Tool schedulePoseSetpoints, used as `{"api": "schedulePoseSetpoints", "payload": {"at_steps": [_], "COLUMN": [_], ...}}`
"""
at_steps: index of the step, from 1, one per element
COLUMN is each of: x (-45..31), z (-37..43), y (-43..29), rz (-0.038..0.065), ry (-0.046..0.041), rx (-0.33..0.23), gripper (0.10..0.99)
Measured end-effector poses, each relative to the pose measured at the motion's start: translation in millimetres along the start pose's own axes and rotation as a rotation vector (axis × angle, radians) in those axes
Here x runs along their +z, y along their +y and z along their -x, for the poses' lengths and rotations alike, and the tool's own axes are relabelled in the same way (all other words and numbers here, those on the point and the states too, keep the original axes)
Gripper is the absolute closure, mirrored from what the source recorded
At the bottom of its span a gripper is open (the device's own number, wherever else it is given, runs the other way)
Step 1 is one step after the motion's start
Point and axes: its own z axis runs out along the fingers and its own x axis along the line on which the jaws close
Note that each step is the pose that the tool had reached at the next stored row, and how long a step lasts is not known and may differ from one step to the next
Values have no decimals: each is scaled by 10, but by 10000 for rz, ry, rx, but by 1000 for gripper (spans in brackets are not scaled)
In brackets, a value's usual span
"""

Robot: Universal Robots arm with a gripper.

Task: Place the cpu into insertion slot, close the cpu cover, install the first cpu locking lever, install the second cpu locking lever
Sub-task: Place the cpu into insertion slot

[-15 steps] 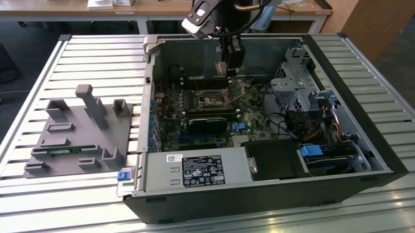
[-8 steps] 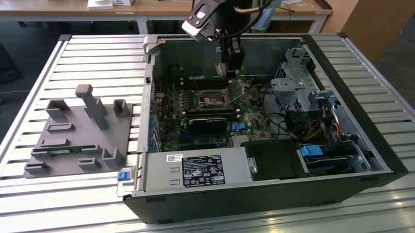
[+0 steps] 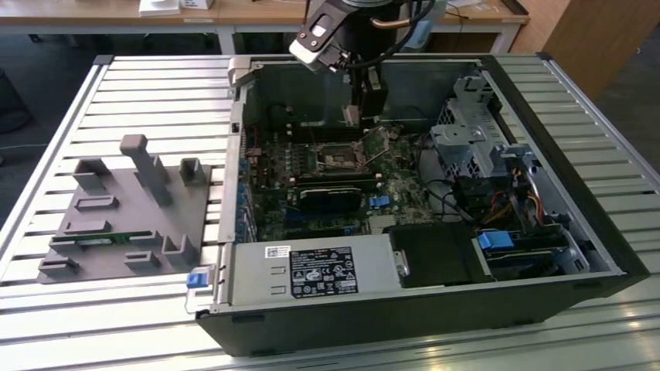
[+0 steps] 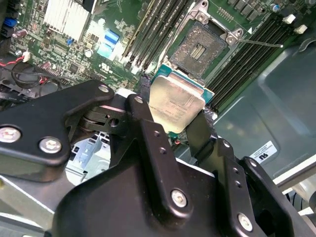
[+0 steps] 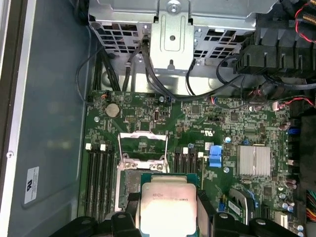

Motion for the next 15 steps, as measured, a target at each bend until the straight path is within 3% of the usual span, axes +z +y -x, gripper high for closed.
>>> {"api": "schedulePoseSetpoints", "payload": {"at_steps": [15], "x": [220], "z": [-27], "y": [-34], "rz": [1], "ry": [0], "rx": [64], "gripper": [545]}}
